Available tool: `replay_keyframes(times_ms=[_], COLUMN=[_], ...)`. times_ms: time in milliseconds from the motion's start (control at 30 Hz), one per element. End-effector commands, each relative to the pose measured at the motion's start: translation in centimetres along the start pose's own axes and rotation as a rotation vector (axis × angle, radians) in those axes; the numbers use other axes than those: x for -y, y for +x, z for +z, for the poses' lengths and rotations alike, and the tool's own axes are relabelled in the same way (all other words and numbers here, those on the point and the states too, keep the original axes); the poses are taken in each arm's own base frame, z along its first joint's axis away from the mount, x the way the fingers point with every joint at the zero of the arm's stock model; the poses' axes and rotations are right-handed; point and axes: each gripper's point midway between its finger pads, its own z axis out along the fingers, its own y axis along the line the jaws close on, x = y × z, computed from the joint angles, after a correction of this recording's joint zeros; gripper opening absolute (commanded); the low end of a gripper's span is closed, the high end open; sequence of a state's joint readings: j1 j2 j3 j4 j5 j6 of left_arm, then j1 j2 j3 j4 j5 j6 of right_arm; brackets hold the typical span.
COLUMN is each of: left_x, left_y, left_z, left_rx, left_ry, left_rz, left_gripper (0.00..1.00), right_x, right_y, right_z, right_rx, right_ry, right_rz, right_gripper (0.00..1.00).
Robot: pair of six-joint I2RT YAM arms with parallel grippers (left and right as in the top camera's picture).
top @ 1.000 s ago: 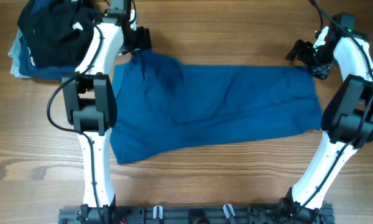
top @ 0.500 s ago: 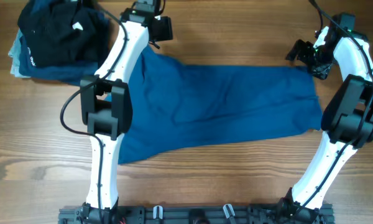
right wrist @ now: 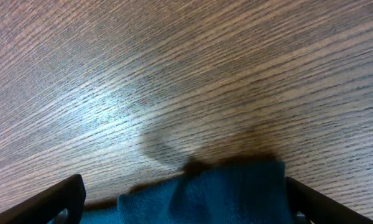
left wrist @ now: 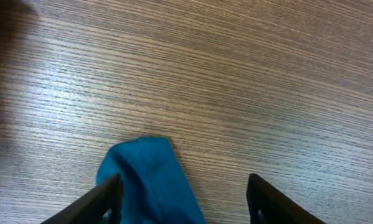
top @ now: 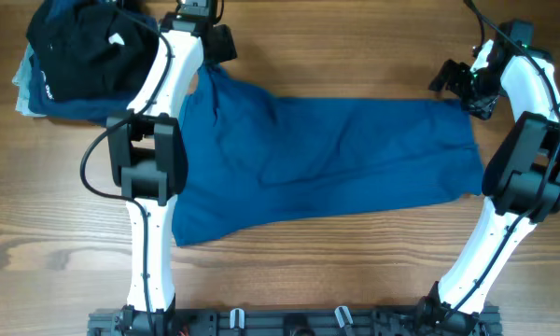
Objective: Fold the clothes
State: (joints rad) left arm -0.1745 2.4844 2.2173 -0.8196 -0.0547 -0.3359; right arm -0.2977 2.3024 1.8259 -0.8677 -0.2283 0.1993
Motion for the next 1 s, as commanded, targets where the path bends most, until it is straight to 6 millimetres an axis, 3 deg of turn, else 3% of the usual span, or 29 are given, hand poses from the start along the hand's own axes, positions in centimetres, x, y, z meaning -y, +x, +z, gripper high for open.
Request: replay_keyframes(times_ms=[0,267,467,633,733,767,867,967], left_x=[0.1,-0.3,-0.5,-0.6,-0.8,-0.8,-0.7,-0.6], left_y=[0.2,2.4,2.8,3.3,3.7,3.7,3.5,3.3], left_z=[0.7,3.3,3.8,4.9,5.5,5.5,5.5,5.5], left_rx=[-0.006,-0.072,-0.083,-0.09,-0.101,-0.101,-0.093,-0.086], left_ry=[-0.007,-0.019,-0.026,-0.03,-0.035,-0.035,-0.032,-0.029], left_rz=[-0.006,0.001,0.018,0.025,0.025,0.025,0.024,0.024], left_gripper=[0.63,0.63,0.62,0.49,0.33,0.23,0.04,0.04], right_x=[-0.6,-0.6,-0.5,-0.5,-0.5,-0.5,-0.5,-0.5], right_y=[0.1,0.1,0.1,0.1,0.1,0.1,0.0,-0.1], right_z=[0.5,0.5,0.5,0.5,0.5,0.5,0.5,0.5], right_rx=[-0.012,-0.013,-0.013,-0.012,-0.011,-0.01,-0.009,-0.005], right_ry=[-0.02,-0.019,-0.016,-0.016,-0.017,-0.017,-0.016,-0.015], right_rz=[-0.02,-0.02,-0.018,-0.018,-0.018,-0.018,-0.018,-0.008], right_gripper=[0.98,0.98,0.98,0.98,0.96,0.94,0.85,0.84])
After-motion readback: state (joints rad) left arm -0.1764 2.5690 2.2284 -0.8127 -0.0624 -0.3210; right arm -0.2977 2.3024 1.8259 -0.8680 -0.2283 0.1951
